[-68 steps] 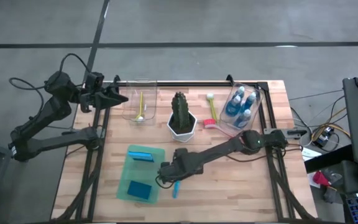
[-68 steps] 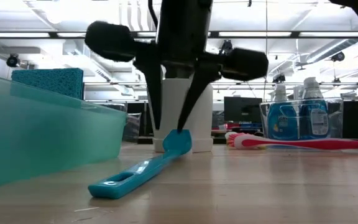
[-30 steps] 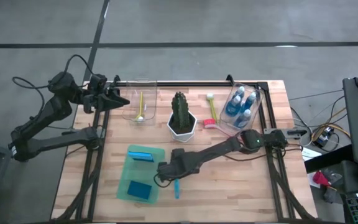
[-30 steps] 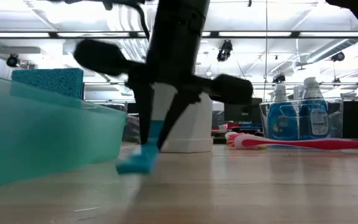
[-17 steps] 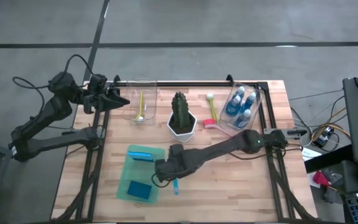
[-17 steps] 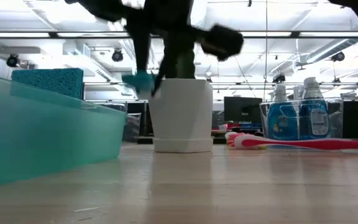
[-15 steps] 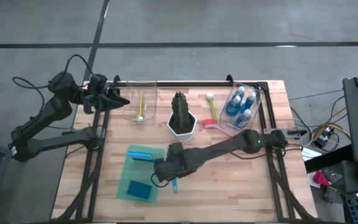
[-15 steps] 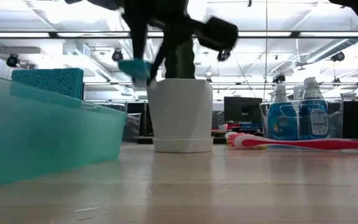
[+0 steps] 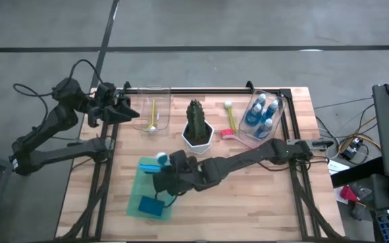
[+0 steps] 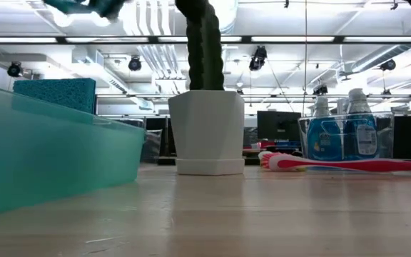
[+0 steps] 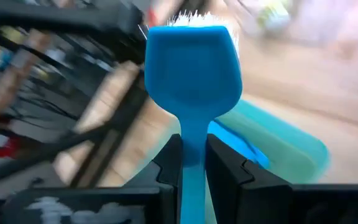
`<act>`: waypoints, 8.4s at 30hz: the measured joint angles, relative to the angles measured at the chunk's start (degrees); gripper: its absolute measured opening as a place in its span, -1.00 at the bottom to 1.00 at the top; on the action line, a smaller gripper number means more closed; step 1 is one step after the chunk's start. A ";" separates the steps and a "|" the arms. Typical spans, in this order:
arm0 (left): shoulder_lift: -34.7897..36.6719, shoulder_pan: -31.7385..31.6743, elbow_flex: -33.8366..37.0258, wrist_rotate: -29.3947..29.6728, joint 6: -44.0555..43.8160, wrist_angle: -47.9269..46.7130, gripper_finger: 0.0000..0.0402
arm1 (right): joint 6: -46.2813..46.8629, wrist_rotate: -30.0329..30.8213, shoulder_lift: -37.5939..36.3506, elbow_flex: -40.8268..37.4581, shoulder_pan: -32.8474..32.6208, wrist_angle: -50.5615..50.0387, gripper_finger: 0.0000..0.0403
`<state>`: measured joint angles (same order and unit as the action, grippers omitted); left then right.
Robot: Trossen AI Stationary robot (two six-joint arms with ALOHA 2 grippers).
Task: Pick & Place Kitchen Sink Supplies
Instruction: Put the blue dishwashing brush into the left transparent bin, then put the red dishwashing brush into the left transparent bin
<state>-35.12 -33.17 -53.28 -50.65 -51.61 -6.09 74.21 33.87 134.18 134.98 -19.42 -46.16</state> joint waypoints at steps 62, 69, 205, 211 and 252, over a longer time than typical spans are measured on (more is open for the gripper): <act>-0.05 0.00 0.09 7.54 24.55 -20.68 0.01 | -39.93 21.15 -6.02 0.02 10.13 54.06 -0.77; -2.08 0.00 0.09 8.33 24.57 -20.34 0.01 | -36.42 21.55 -5.98 0.02 11.04 54.22 -0.77; -17.66 -0.04 9.77 55.76 -14.93 -17.38 -0.44 | -49.67 8.06 -40.38 -5.91 7.05 -28.23 -0.73; -14.67 -0.04 5.60 55.75 -7.42 -14.94 -0.45 | -44.96 7.83 -40.36 -9.25 7.06 -33.78 -0.77; -9.61 -0.04 -3.48 39.67 6.24 -11.91 -0.45 | -51.57 -17.18 -40.32 -69.62 15.75 -3.51 -0.04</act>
<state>-44.73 -33.21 -56.75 -10.98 -45.37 -18.00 22.64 16.69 93.86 65.36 -3.67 -49.67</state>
